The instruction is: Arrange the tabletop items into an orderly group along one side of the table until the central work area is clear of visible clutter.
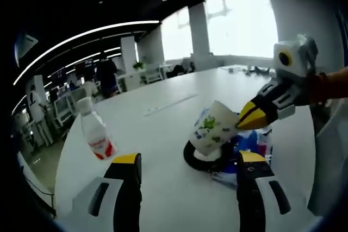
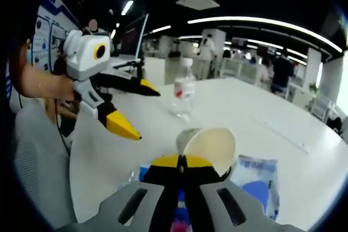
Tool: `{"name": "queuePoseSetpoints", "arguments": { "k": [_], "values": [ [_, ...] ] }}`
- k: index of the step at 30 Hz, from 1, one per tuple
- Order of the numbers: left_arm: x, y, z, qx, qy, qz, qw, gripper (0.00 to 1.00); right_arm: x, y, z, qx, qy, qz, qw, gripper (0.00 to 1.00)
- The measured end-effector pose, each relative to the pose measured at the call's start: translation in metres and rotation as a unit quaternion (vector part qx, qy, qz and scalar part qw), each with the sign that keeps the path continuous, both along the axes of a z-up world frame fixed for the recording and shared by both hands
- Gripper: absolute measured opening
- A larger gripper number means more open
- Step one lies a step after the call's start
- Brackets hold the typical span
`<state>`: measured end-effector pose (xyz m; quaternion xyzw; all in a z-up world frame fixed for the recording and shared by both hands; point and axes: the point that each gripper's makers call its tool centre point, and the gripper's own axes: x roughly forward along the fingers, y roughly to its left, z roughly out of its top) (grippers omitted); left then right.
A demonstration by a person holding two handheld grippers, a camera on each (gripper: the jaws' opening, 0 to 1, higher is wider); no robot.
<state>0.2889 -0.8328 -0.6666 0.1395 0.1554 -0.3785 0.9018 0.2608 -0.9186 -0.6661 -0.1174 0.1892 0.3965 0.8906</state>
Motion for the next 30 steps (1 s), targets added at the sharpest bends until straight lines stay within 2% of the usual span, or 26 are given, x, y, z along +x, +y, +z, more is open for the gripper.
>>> {"name": "queuePoseSetpoints", "arguments": {
  "k": [7,9,20,25,28,30],
  "values": [
    [-0.015,-0.014,0.001,0.036,-0.018,-0.026,0.9989,0.66,-0.016,0.011,0.012,-0.008,0.003,0.027,0.9996,0.0],
    [-0.017,-0.016,0.002,0.035,-0.021,-0.027,0.9988,0.67,-0.021,0.015,0.015,-0.011,0.005,0.039,0.9992,0.0],
    [-0.027,-0.033,0.008,0.052,-0.031,-0.053,0.9968,0.64,-0.046,0.027,0.015,-0.087,-0.001,0.112,0.9899,0.0],
    [-0.03,-0.038,0.008,0.072,-0.041,-0.071,0.994,0.62,-0.051,0.029,0.014,-0.1,0.006,0.125,0.9871,0.0],
    [-0.033,-0.041,0.005,0.099,-0.052,-0.09,0.9896,0.6,-0.054,0.027,0.012,-0.114,0.01,0.133,0.9845,0.0],
    [-0.035,-0.043,0.004,0.104,-0.053,-0.101,0.9881,0.57,-0.057,0.028,0.011,-0.124,0.009,0.143,0.9819,0.0]
  ]
}}
